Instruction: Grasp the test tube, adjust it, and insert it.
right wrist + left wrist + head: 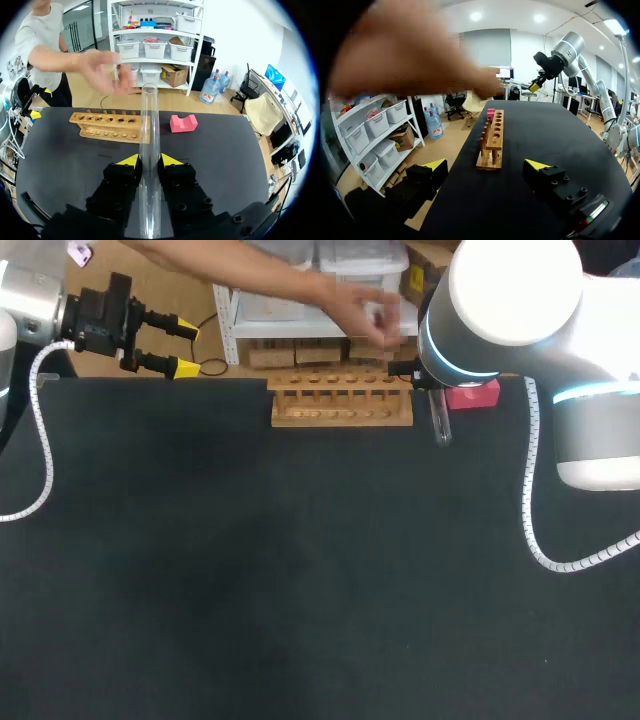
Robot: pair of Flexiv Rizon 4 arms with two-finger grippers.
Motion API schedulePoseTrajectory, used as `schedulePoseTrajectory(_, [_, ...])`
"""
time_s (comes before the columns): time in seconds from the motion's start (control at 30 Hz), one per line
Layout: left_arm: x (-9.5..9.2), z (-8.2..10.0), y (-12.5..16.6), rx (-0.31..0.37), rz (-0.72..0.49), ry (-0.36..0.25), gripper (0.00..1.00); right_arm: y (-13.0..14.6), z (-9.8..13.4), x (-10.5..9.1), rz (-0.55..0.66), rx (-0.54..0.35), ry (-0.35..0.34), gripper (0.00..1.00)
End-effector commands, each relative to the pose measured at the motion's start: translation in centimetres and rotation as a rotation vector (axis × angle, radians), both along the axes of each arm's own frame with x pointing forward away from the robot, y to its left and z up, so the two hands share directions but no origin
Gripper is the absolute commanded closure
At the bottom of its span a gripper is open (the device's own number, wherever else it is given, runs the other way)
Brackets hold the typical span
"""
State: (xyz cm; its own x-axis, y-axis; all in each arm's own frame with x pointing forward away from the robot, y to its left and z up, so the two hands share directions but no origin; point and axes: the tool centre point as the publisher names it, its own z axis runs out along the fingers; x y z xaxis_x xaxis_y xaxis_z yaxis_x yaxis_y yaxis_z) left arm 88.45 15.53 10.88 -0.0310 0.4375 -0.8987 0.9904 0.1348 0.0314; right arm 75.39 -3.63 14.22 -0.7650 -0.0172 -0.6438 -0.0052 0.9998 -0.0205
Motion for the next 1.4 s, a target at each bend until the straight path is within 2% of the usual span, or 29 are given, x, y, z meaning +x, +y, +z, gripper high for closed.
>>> schedulePoseTrajectory(0.03, [-0.1, 0.0, 0.0, 0.000, 0.001, -0.002, 0.00, -0.1, 0.0, -0.2, -0.001, 0.001, -0.006, 1.00])
schedulePoseTrajectory(0.73, [-0.1, 0.0, 0.0, 0.000, 0.001, -0.002, 0.00, -0.1, 0.0, -0.2, -0.001, 0.001, -0.006, 1.00])
schedulePoseTrajectory(1.0, [-0.1, 0.0, 0.0, 0.000, 0.001, -0.002, 0.00, 1.7, -0.9, 1.8, -0.021, -0.034, -0.050, 1.00])
schedulePoseTrajectory(1.4, [-0.1, 0.0, 0.0, 0.000, 0.001, -0.002, 0.00, 5.0, -3.7, 4.9, -0.039, 0.019, -0.031, 1.00])
